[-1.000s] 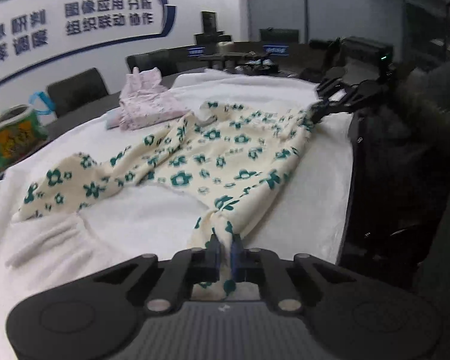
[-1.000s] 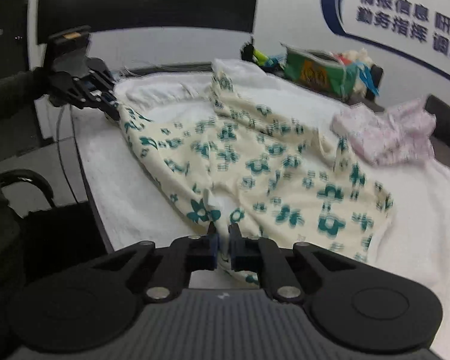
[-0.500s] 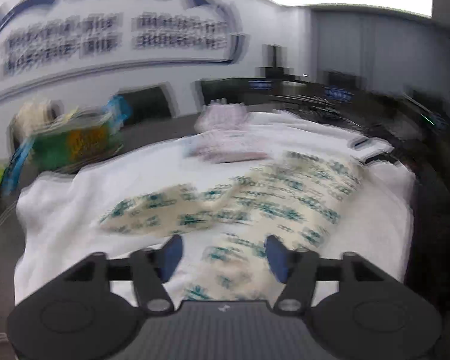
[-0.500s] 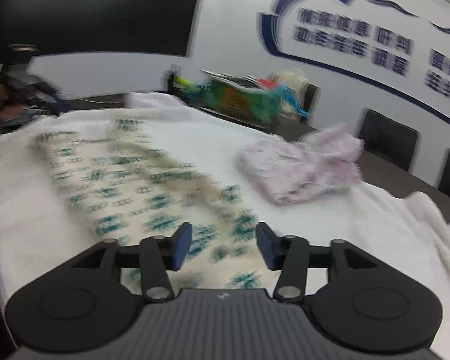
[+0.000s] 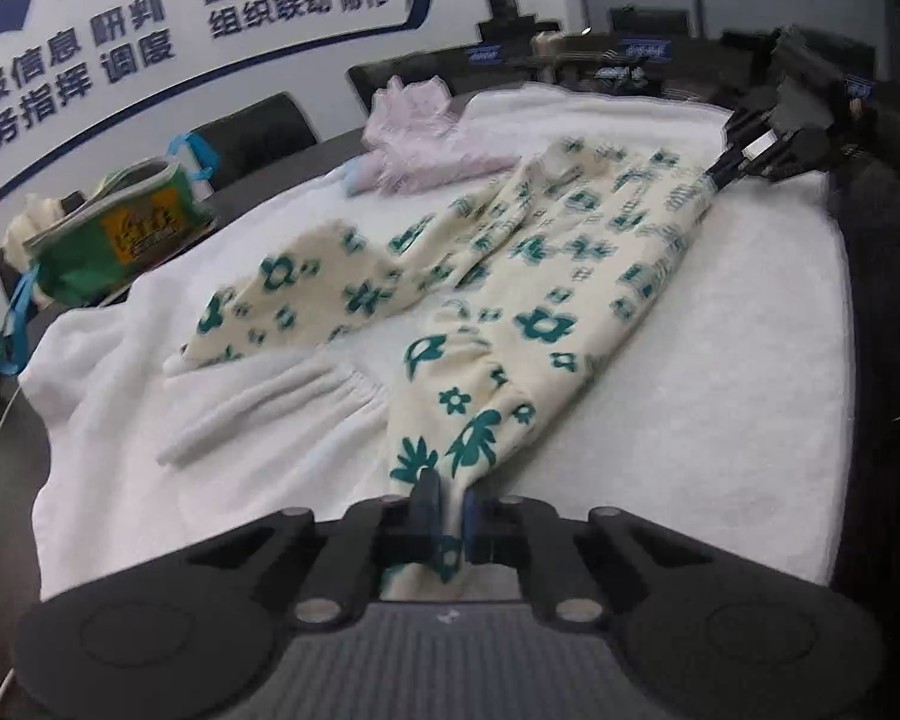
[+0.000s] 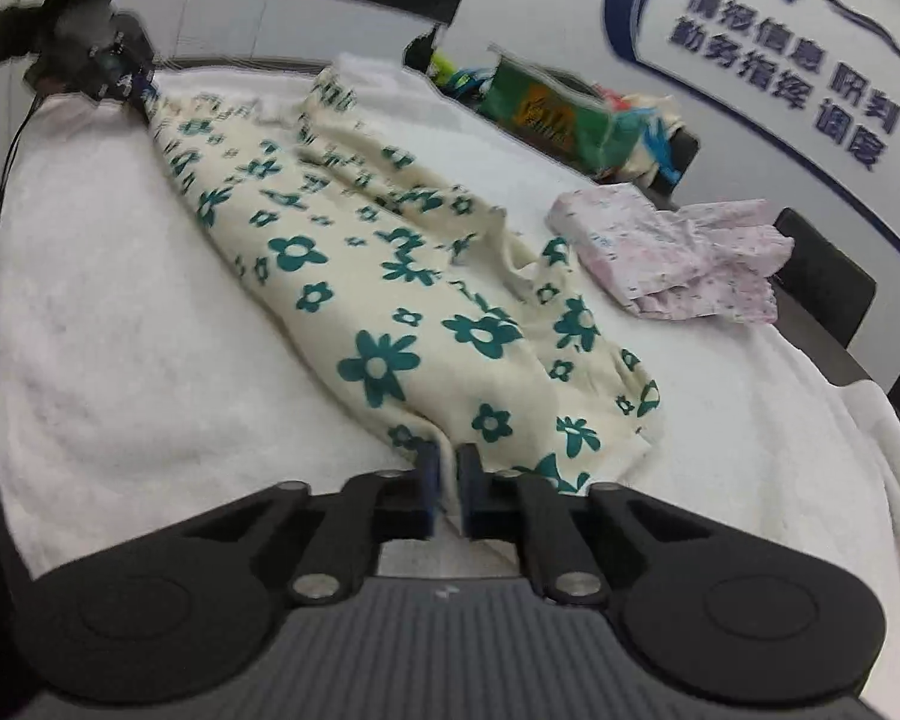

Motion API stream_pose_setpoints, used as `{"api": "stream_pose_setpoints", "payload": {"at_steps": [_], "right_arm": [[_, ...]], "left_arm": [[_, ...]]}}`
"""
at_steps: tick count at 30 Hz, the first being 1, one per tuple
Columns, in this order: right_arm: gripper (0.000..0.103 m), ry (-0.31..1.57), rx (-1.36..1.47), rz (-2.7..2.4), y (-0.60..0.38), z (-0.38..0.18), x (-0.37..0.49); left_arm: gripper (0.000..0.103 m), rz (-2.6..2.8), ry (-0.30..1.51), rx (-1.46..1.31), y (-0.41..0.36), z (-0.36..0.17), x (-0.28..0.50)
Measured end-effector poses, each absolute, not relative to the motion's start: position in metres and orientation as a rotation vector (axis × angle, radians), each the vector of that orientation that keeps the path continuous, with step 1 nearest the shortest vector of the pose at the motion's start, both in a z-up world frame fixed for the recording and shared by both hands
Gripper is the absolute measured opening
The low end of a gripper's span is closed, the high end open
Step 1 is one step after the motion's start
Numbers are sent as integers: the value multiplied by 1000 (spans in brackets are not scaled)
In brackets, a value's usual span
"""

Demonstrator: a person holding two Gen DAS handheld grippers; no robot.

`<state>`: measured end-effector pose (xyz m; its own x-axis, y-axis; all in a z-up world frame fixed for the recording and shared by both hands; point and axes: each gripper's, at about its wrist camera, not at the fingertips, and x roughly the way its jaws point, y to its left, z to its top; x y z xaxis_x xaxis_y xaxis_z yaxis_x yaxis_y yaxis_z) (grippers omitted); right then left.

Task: Fold clothes

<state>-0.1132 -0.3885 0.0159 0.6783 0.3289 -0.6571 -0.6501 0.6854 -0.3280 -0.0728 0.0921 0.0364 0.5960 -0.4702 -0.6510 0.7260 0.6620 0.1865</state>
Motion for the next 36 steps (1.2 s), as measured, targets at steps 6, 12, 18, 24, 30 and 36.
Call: {"api": "stream_pose_setpoints", "payload": {"at_steps": [6,12,18,24,30,36], "right_arm": [[1,666,-494,576,-411,43,-151],[2,875,-531,598,-401,34,-165],[10,649,-376,712,-400,72,-175],[43,548,-359,747,-344,50,-138],[48,516,-408,739,-348,64,-79],[49,648,-358,745,-369,67,4]], "left_arm": [[5,-779,613,382,100,57,-94],[15,-749,681,375,103,18,-117],[21,-605,524,273,145,56,-127],[57,-673,311,288,110,91,-79],[59,-792,494,412,73,85,56],[59,-873,667,599,44,38,143]]}}
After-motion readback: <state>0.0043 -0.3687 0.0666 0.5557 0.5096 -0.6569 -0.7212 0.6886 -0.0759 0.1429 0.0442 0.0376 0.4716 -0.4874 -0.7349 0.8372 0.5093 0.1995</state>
